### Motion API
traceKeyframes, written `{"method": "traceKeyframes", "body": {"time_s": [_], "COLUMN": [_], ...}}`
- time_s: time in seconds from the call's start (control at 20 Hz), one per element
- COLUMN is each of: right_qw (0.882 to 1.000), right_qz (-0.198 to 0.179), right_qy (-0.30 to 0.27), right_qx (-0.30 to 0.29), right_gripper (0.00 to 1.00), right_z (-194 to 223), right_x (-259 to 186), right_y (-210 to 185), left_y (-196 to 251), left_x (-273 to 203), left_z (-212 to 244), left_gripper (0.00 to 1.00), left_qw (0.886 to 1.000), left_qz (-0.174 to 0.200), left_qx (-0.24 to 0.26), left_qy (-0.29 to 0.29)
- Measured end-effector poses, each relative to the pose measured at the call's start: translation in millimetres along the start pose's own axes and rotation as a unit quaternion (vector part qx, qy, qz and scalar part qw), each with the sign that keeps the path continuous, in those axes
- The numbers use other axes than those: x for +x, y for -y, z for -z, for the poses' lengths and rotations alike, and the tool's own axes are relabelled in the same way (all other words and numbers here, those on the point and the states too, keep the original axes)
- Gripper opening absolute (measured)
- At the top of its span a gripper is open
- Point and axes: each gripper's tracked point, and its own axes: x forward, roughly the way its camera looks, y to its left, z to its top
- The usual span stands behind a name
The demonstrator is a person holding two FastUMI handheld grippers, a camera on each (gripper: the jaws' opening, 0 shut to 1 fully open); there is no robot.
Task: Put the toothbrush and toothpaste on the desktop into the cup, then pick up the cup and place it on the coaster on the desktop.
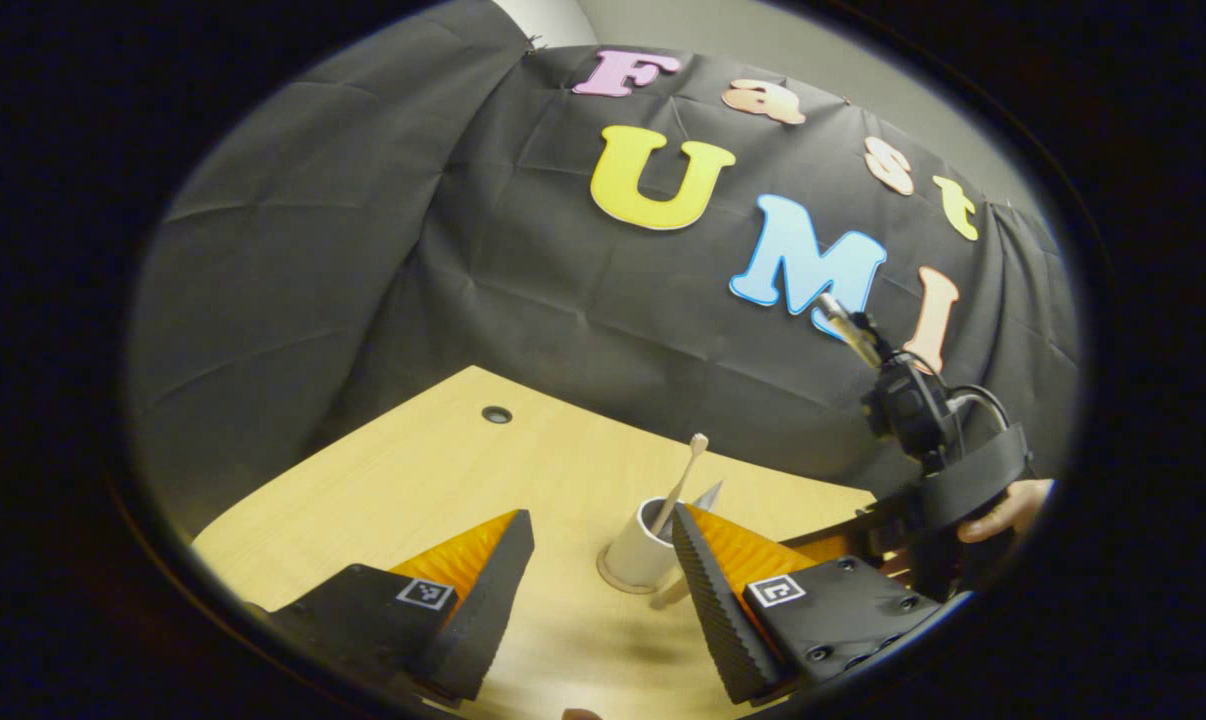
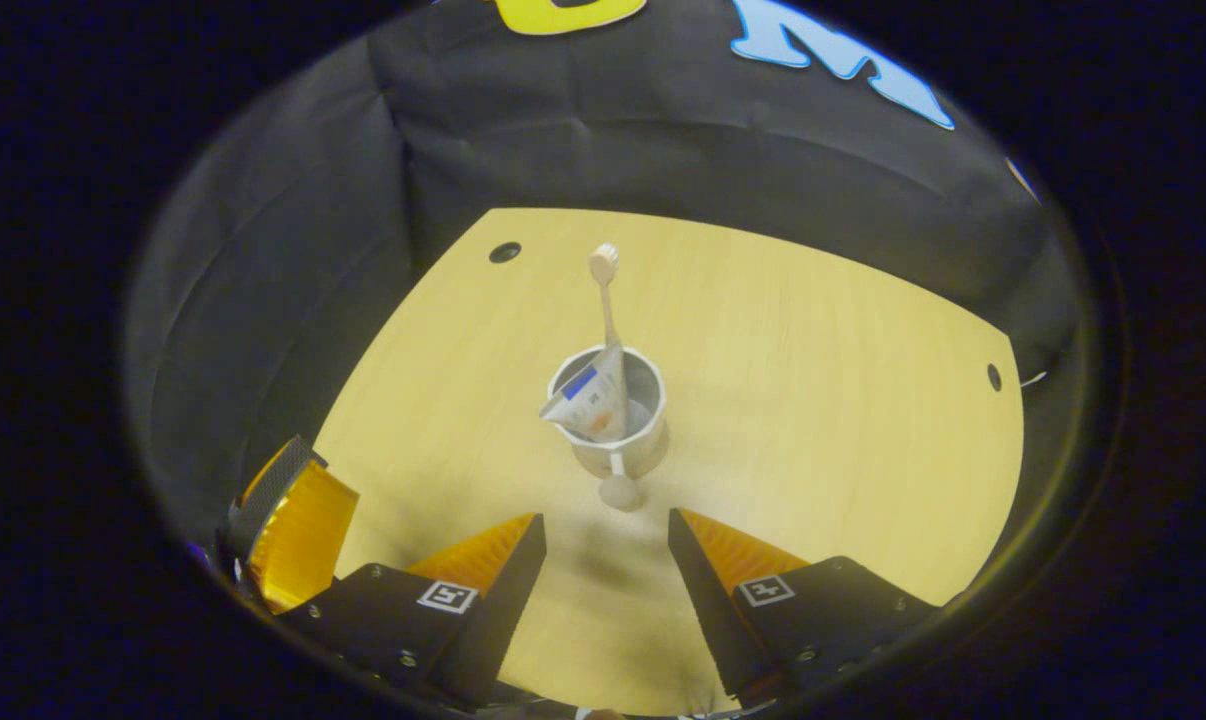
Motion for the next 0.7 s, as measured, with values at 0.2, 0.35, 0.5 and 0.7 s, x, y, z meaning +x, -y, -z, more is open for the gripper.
{"method": "traceKeyframes", "body": {"time_s": [0.2,0.35,0.5,0.7], "right_qw": [0.996,0.987,0.978,0.96], "right_qz": [0.029,0.065,0.091,0.122], "right_qy": [0.086,0.147,0.187,0.251], "right_qx": [0.013,0.017,0.02,0.014], "right_gripper": [0.79,0.79,0.79,0.79], "right_z": [-5,-6,-4,-3], "right_x": [-51,-94,-125,-160], "right_y": [26,48,65,81], "left_y": [25,49,69,90], "left_x": [1,-2,-10,-25], "left_z": [-7,-15,-22,-24], "left_gripper": [0.91,0.91,0.91,0.91], "left_qw": [1.0,0.999,0.998,0.996], "left_qz": [0.013,0.028,0.046,0.065], "left_qx": [0.01,0.025,0.037,0.052], "left_qy": [0.004,0.01,0.013,0.016]}}
